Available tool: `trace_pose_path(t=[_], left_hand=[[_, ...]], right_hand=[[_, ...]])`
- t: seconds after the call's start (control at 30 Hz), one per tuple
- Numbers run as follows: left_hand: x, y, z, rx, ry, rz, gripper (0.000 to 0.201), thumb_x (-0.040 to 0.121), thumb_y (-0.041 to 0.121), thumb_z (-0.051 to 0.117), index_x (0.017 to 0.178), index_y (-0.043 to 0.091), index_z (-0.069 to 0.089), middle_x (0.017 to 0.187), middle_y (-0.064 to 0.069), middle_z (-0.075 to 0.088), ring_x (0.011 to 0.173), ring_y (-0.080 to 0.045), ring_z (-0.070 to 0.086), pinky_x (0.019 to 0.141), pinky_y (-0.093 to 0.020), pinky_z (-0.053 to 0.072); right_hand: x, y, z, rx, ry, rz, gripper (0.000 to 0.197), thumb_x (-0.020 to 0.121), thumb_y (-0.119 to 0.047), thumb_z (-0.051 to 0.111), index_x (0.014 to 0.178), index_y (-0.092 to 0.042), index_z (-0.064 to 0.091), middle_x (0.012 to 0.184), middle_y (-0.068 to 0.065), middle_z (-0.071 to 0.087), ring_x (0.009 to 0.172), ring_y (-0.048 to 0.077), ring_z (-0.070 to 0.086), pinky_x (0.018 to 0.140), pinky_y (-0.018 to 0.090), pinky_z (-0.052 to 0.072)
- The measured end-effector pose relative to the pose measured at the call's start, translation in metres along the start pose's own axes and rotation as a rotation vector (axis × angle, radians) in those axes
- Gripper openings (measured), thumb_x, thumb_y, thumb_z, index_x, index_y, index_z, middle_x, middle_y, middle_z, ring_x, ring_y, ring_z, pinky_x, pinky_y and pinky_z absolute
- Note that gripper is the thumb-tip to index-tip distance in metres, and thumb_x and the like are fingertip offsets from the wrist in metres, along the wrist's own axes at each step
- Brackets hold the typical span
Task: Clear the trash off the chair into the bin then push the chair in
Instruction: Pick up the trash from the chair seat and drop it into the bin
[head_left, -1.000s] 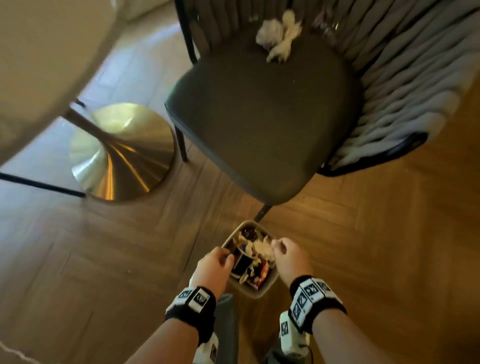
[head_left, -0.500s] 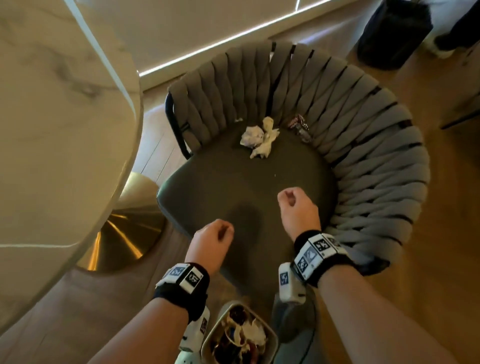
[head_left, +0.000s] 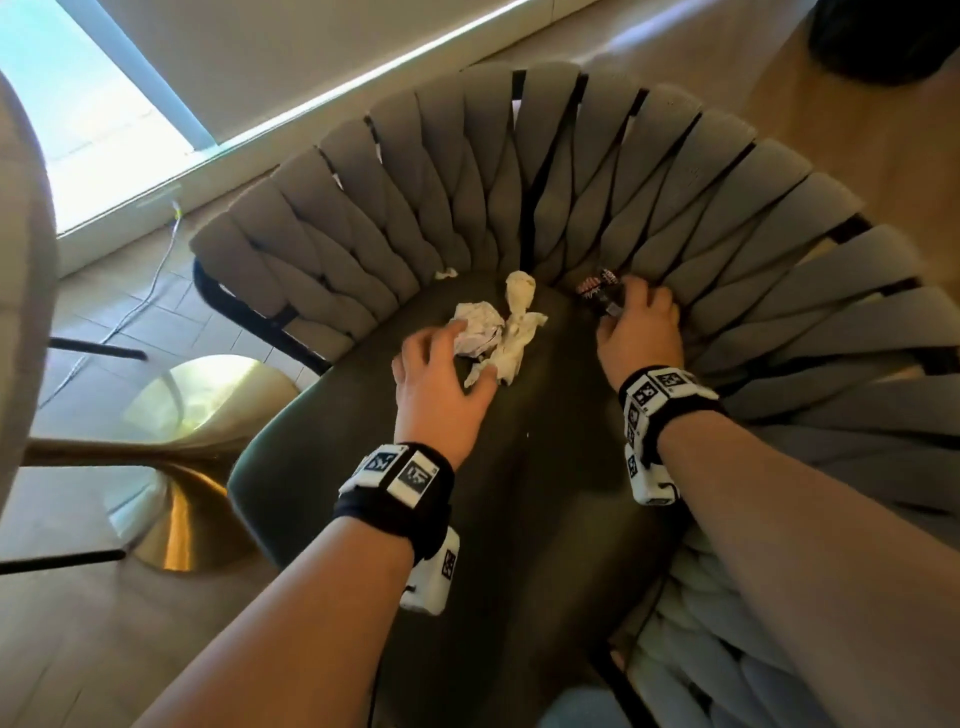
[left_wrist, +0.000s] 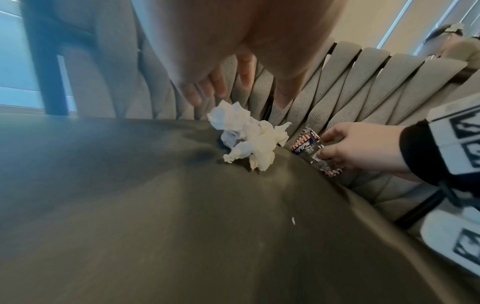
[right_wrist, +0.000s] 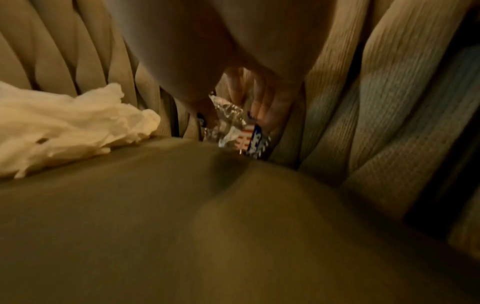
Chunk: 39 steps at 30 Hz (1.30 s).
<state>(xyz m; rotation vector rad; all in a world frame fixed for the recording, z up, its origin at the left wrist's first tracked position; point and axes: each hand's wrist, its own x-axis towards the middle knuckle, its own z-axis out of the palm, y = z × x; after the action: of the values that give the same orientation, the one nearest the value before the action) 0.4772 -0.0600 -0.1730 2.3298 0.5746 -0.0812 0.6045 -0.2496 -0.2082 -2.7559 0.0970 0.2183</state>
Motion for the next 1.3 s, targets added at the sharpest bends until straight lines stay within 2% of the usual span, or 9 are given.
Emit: trace_pose_path(t=[0.17,0.27,0.4,0.6,0.7,0.8,1.03,1.17,1.3], left_hand=[[0.046,0.015,0.035,0.181,-0.037,-0.041,0.095,0.080,0.061,0.070,0.153,0.050,0.010,0.160,-0.005,0.006,0.145,-0.038,0.012,0.111,-0.060,0.030],[0.059,0.014,0.054,0.345,-0.124,-0.004,0.090,0.080,0.064,0.068,0.150,0.055,0.012,0.160,-0.006,0.006,0.142,-0.040,0.017,0.106,-0.062,0.035],[0.057,0.005,0.063,0.478,-0.158,0.030,0.058,0.092,0.040,0.064,0.144,0.041,0.039,0.153,-0.011,0.020,0.134,-0.039,0.029,0.103,-0.055,0.043],[0.023,-0.001,0.031,0.207,-0.169,-0.098,0.052,0.099,0.030,0.054,0.146,0.024,0.033,0.146,-0.017,0.030,0.124,-0.038,0.045,0.102,-0.046,0.044],[-0.017,-0.011,0.007,0.069,-0.143,-0.118,0.048,0.102,0.032,0.047,0.148,0.021,0.034,0.143,-0.014,0.037,0.115,-0.032,0.056,0.093,-0.036,0.049],[-0.074,-0.027,-0.017,0.013,-0.154,-0.120,0.050,0.104,0.032,0.044,0.151,0.017,0.033,0.145,-0.010,0.039,0.114,-0.023,0.056,0.085,-0.024,0.038],[-0.236,-0.094,-0.049,-0.085,-0.340,-0.089,0.048,0.104,0.031,0.043,0.150,0.019,0.036,0.139,0.003,0.040,0.114,-0.022,0.056,0.099,-0.032,0.045],[-0.329,-0.147,-0.048,-0.083,-0.471,-0.081,0.045,0.104,0.034,0.040,0.148,0.023,0.037,0.138,0.005,0.039,0.114,-0.017,0.054,0.094,-0.024,0.040],[-0.399,-0.199,-0.028,-0.062,-0.555,-0.143,0.045,0.104,0.036,0.040,0.147,0.026,0.037,0.138,0.004,0.039,0.114,-0.019,0.057,0.100,-0.034,0.048]], right_hand=[[0.000,0.016,0.027,-0.037,-0.059,-0.011,0.060,0.094,-0.027,0.062,0.148,-0.020,0.036,0.145,0.018,0.041,0.133,0.039,0.038,0.107,0.048,0.037],[0.007,0.021,0.034,-0.040,-0.089,-0.025,0.046,0.096,-0.027,0.060,0.140,-0.022,0.050,0.143,0.020,0.041,0.131,0.042,0.037,0.110,0.048,0.035],[0.010,0.023,0.031,-0.013,-0.080,-0.039,0.023,0.095,-0.023,0.061,0.117,-0.016,0.064,0.136,0.020,0.042,0.122,0.042,0.044,0.100,0.044,0.042],[-0.004,0.012,0.015,-0.034,-0.077,-0.082,0.027,0.098,-0.018,0.056,0.122,-0.006,0.058,0.129,0.020,0.054,0.116,0.042,0.049,0.094,0.046,0.042],[-0.030,-0.004,0.008,0.002,-0.084,-0.088,0.026,0.099,-0.012,0.049,0.123,-0.002,0.052,0.123,0.021,0.060,0.111,0.043,0.052,0.088,0.045,0.043],[-0.072,-0.024,-0.001,0.011,-0.105,-0.044,0.031,0.096,-0.011,0.050,0.127,-0.004,0.048,0.122,0.023,0.060,0.113,0.043,0.053,0.089,0.045,0.046],[-0.230,-0.060,-0.012,0.172,-0.139,0.065,0.026,0.100,-0.019,0.047,0.124,-0.009,0.050,0.115,0.018,0.064,0.107,0.038,0.061,0.075,0.035,0.039],[-0.341,-0.056,-0.005,0.303,-0.193,0.168,0.021,0.101,-0.025,0.048,0.118,-0.015,0.053,0.111,0.013,0.068,0.099,0.035,0.066,0.072,0.033,0.046],[-0.450,-0.027,0.029,0.400,-0.271,0.222,0.008,0.099,-0.029,0.050,0.100,-0.021,0.054,0.087,0.001,0.067,0.082,0.025,0.067,0.069,0.038,0.052]])
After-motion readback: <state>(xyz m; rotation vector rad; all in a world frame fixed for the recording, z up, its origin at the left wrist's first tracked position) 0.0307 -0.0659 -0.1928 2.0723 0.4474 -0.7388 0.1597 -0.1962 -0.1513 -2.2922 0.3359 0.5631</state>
